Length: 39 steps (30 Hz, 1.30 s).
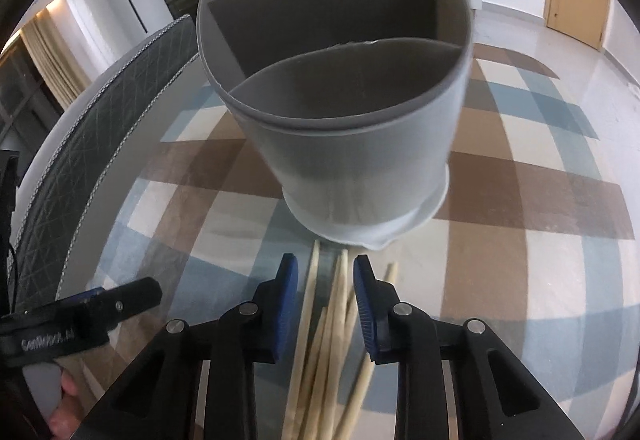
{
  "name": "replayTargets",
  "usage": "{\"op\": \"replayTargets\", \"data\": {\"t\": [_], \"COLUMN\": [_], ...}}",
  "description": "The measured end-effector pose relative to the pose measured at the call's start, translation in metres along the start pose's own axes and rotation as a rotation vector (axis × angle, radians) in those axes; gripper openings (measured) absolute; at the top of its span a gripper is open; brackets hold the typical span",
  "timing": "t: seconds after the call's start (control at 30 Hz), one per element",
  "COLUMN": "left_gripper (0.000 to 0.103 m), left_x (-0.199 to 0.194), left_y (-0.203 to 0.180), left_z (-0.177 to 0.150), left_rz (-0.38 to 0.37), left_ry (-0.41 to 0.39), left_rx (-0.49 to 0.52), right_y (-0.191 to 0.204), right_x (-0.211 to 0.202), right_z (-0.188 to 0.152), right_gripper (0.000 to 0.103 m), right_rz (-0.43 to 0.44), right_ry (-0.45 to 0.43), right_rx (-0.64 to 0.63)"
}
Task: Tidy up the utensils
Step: 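Lower the right tool to the chopsticks beside the holder and close on several, then hold chopsticks in the right tool while the left tool closes on one chopstick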
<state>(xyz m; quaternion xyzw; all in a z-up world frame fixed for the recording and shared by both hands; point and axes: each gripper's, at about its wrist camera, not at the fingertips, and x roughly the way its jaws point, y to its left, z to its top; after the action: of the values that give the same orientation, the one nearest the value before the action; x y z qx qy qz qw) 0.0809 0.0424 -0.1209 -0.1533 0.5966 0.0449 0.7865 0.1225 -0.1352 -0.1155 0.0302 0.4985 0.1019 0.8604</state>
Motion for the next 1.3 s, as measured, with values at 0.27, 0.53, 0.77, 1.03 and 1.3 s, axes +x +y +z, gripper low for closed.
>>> {"op": "replayTargets", "data": {"t": [0.27, 0.53, 0.77, 1.03, 1.3], "left_gripper": [0.097, 0.097, 0.097, 0.097, 0.097], "left_x": [0.008, 0.007, 0.0, -0.001, -0.001], "left_y": [0.008, 0.007, -0.004, -0.026, -0.058], "left_z": [0.003, 0.002, -0.001, -0.012, -0.029], "left_rz": [0.006, 0.008, 0.005, 0.019, -0.009], "left_ry": [0.022, 0.022, 0.004, -0.012, -0.042], "left_rx": [-0.03, -0.022, -0.002, 0.082, 0.203], "right_y": [0.002, 0.009, -0.01, -0.049, -0.073], "right_x": [0.013, 0.021, -0.003, -0.052, -0.068], "right_z": [-0.001, 0.0, 0.0, 0.0, -0.004], "right_gripper": [0.02, 0.004, 0.004, 0.004, 0.004], "right_rz": [-0.062, -0.065, -0.003, 0.115, 0.179], "right_ry": [0.027, 0.033, -0.03, -0.13, -0.145], "right_rx": [-0.033, -0.064, 0.02, 0.21, 0.301]}}
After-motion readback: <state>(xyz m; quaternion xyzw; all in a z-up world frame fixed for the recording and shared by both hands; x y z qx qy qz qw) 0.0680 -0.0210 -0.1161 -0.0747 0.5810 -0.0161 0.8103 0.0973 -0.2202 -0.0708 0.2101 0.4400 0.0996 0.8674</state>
